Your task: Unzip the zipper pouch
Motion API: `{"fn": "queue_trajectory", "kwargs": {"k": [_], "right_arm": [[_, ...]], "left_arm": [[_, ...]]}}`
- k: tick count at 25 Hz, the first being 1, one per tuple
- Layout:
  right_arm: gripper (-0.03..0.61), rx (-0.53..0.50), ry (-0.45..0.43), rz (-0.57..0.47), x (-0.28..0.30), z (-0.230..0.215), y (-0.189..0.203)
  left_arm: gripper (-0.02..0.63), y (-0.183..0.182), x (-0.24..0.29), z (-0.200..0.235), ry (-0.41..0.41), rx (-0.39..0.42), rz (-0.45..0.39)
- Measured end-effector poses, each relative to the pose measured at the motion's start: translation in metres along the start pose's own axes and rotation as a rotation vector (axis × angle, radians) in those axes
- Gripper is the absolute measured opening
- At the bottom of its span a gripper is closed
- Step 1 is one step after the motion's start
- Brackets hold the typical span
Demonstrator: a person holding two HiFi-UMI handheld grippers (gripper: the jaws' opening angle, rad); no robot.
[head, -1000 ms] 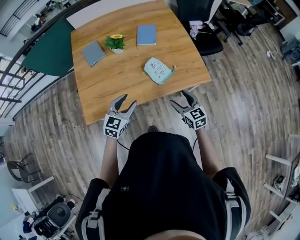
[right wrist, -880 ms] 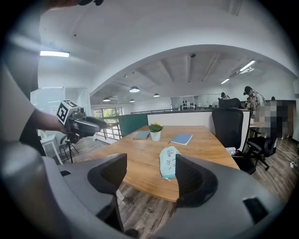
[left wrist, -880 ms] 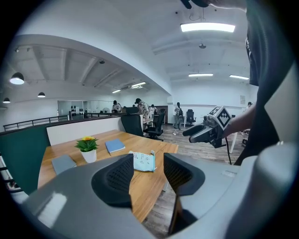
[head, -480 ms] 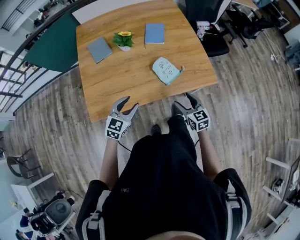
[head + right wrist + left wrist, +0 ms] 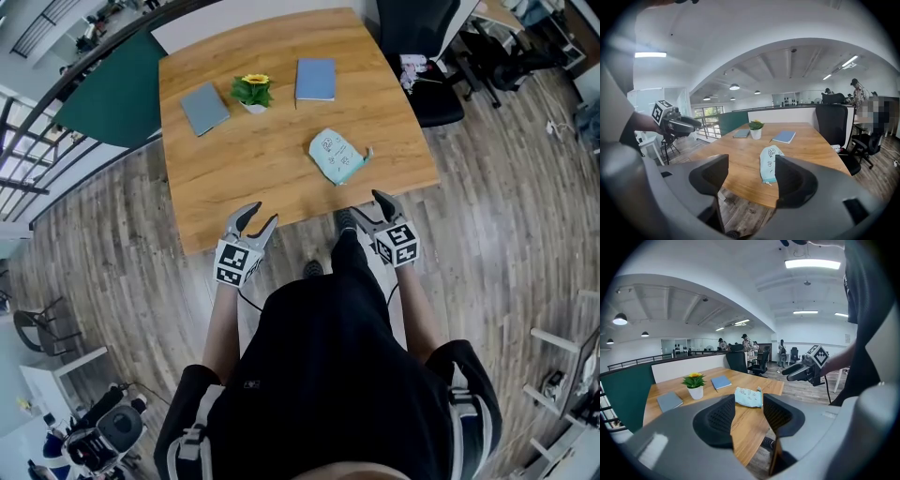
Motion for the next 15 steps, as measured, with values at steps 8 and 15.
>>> {"fn": "queue_trajectory", "kwargs": {"k": [8, 15], "right_arm": [[0.296, 0.011, -0.021, 0.021, 0.015, -0.026, -0.005], [0.296, 0.025, -0.033, 0.051, 0.028, -0.061, -0.014]], "left_arm": [[0.186, -0.009, 0.030, 0.007, 0.003, -0.010, 0.020], [0.184, -0.023, 0.080, 0.011, 0.044, -0.014, 0.041]]}}
Point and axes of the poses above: the fingertips, and each gripper's own axes: x forward along the fingers, z to its left, y out of its underside, the point moved 10 cm from there along -x, backward along the fingers, and after that the axes turned 6 degrees about -y, right-handed, at the moved point
